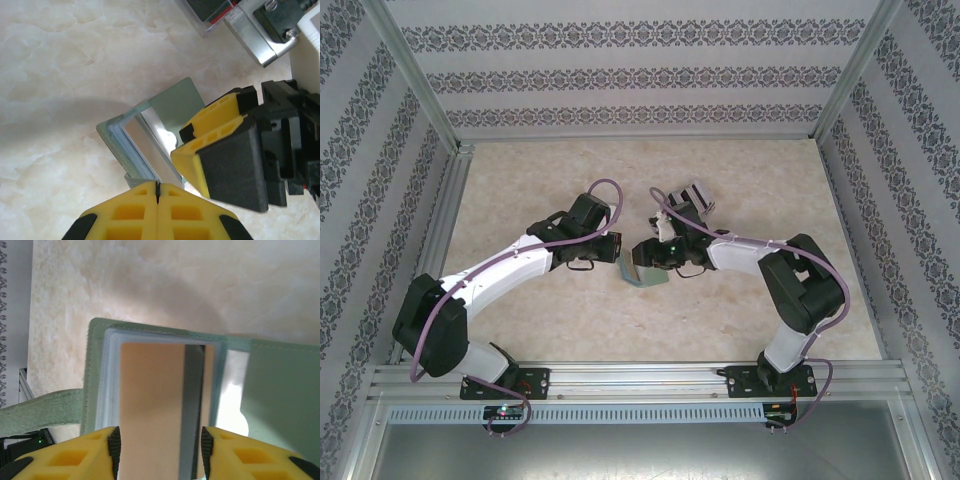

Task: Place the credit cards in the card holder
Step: Flip over the card slot in the card holder.

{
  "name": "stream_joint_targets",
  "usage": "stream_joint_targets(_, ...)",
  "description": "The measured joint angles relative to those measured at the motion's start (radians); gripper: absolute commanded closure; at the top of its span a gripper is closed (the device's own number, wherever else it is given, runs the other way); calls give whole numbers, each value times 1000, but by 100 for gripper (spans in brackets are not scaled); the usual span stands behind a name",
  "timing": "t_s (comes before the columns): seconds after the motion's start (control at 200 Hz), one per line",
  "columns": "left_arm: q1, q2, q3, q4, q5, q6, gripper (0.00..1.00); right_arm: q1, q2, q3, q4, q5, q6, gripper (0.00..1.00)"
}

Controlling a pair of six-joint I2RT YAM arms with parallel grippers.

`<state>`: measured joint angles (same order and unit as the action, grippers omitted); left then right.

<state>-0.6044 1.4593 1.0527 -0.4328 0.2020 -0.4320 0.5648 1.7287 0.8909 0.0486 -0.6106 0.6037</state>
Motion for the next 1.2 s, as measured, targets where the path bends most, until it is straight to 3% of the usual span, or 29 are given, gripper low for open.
stream_joint_targets(0.859,5,3,0,0,0,-3,100,73,23,84,-125,72,-101,46)
stream_joint_targets(1.204,5,3,0,0,0,-3,100,74,32,92,-170,130,-121,51)
